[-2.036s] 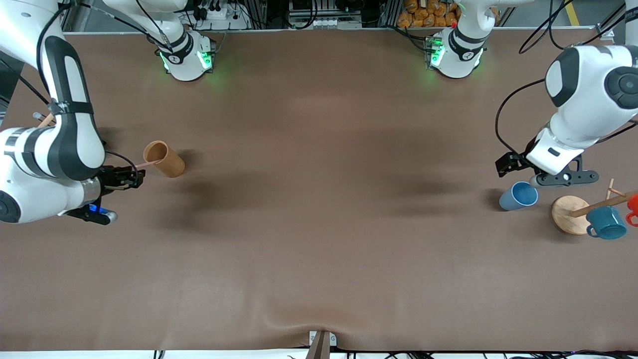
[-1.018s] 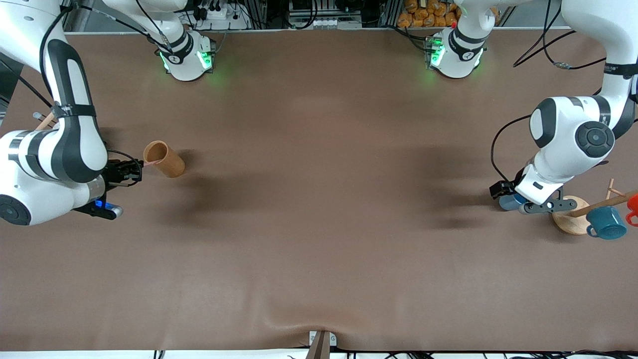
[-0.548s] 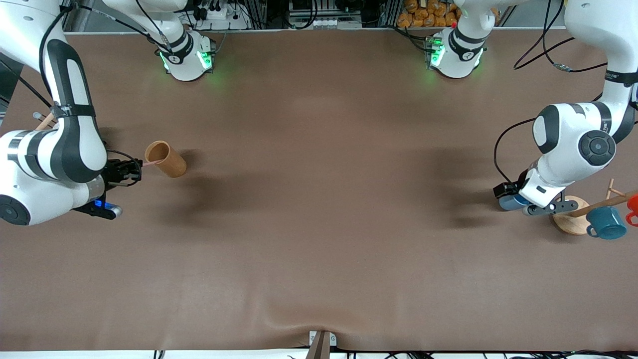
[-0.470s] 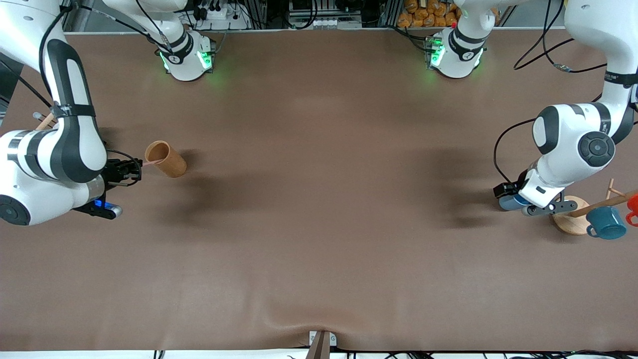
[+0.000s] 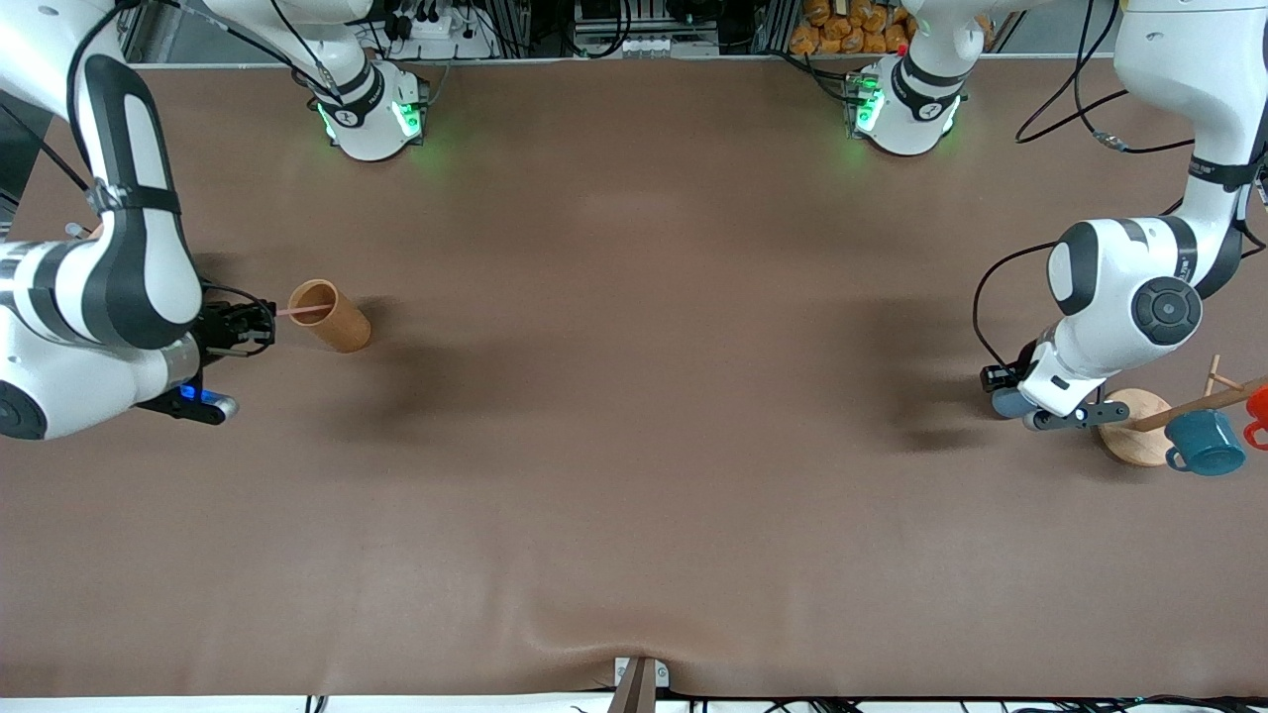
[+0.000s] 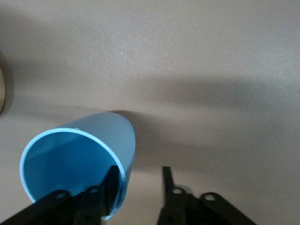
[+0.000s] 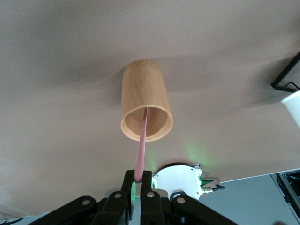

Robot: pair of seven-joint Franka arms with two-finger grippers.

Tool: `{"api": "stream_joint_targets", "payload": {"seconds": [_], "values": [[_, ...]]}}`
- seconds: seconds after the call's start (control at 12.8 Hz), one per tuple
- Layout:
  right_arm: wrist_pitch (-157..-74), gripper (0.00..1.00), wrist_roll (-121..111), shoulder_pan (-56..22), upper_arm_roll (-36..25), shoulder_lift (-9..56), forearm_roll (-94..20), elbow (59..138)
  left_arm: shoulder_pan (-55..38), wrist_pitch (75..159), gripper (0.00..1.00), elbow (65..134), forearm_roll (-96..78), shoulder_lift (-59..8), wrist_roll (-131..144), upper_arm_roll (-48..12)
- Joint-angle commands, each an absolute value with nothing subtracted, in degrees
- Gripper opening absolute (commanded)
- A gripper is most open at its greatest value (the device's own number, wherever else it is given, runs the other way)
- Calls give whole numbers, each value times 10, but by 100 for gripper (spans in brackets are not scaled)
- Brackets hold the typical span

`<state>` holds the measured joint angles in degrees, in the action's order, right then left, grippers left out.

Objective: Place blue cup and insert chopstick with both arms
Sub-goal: 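Grasp the pink chopstick with the right gripper while the left gripper grasps the cup, then pull the chopstick out with the right gripper while the left gripper carries the cup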

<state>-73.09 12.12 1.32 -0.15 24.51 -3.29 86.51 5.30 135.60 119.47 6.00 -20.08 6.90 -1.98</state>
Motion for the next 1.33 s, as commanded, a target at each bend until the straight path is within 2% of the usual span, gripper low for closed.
{"api": "stream_joint_targets", "payload": {"seconds": [0.0,0.16,0.31,0.47,0.78,0.94,1.02,1.25], "values": [[-705,0,123,-2,3,197,-9,860,54,1361,0,1196,76,-200,78,-20],[-659,0,126,-8,5,195,-9,786,54,1361,0,1195,76,-196,77,-20],[-647,0,122,-11,6,196,-11,732,52,1351,0,1194,76,-180,72,-25],[-647,0,122,-17,22,195,-11,699,46,1315,0,1184,76,-160,77,-60],[-669,0,134,-18,40,201,-47,684,45,1264,0,1156,75,-136,160,-192],[-677,0,146,0,33,204,-134,687,35,1255,0,1142,75,-147,246,-259],[-684,0,157,5,32,208,-155,688,13,1255,0,1128,76,-158,293,-278],[-714,0,203,-9,36,213,-166,692,-88,1255,0,1068,76,-210,425,-278]]}}
